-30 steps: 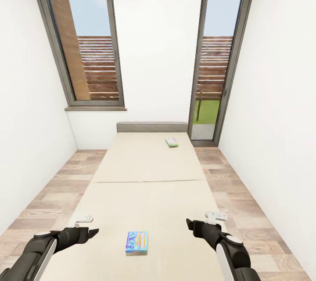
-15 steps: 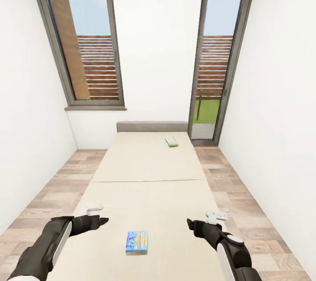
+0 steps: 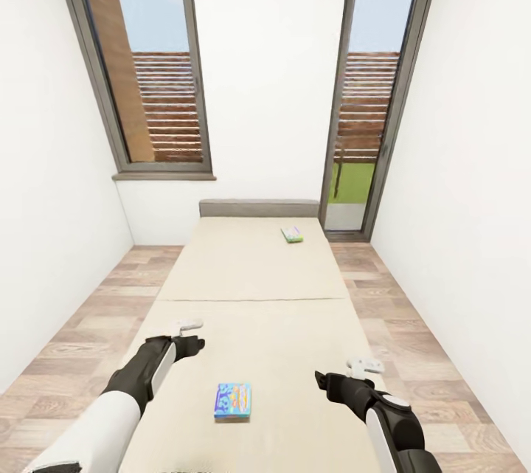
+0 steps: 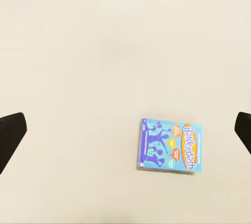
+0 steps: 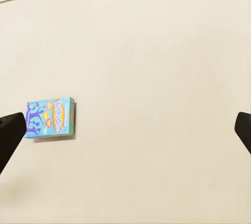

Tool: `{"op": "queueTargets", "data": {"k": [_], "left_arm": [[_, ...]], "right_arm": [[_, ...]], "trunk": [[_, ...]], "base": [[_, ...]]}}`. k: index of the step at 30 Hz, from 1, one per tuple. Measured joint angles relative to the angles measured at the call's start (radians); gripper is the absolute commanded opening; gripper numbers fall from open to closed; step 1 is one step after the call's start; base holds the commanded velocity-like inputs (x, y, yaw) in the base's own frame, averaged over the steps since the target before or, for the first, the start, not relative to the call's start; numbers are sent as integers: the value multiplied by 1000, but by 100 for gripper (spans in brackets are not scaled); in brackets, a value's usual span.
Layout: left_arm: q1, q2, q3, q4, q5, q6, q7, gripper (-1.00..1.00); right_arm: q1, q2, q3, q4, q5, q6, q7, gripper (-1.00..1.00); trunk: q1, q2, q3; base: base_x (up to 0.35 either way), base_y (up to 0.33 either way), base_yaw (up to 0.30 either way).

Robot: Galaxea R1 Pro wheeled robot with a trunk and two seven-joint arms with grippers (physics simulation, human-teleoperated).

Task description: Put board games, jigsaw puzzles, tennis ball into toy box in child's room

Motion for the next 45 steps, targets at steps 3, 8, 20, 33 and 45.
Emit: {"op": "queueTargets", "data": {"k": [3,8,20,33,45], "left_arm": [[-7,-5,0,19,2,-16,31,100],[-9,-7,-2,25,2,-21,40,100],[-9,-9,-6,25,-2,-22,43,100],[-9,-9,-8,25,-3,-25,43,100],[-9,-9,-9,25,-3,-34,42,100]], "right_arm": [[0,0,0,-4,1,11,0,100],[0,0,0,-4,1,16,0,100],[-2,-5,-2,-13,-1,54,2,100],[8,-56,-104,-164,-160,205,332,100],[7,-70,-230,-165,-164,226,617,100]], "trunk": [[0,0,-5],[0,0,-13],[0,0,-32],[0,0,-53],[0,0,-68]], "base": [[0,0,70],[0,0,70],[0,0,69],[0,0,64],[0,0,30]]}}
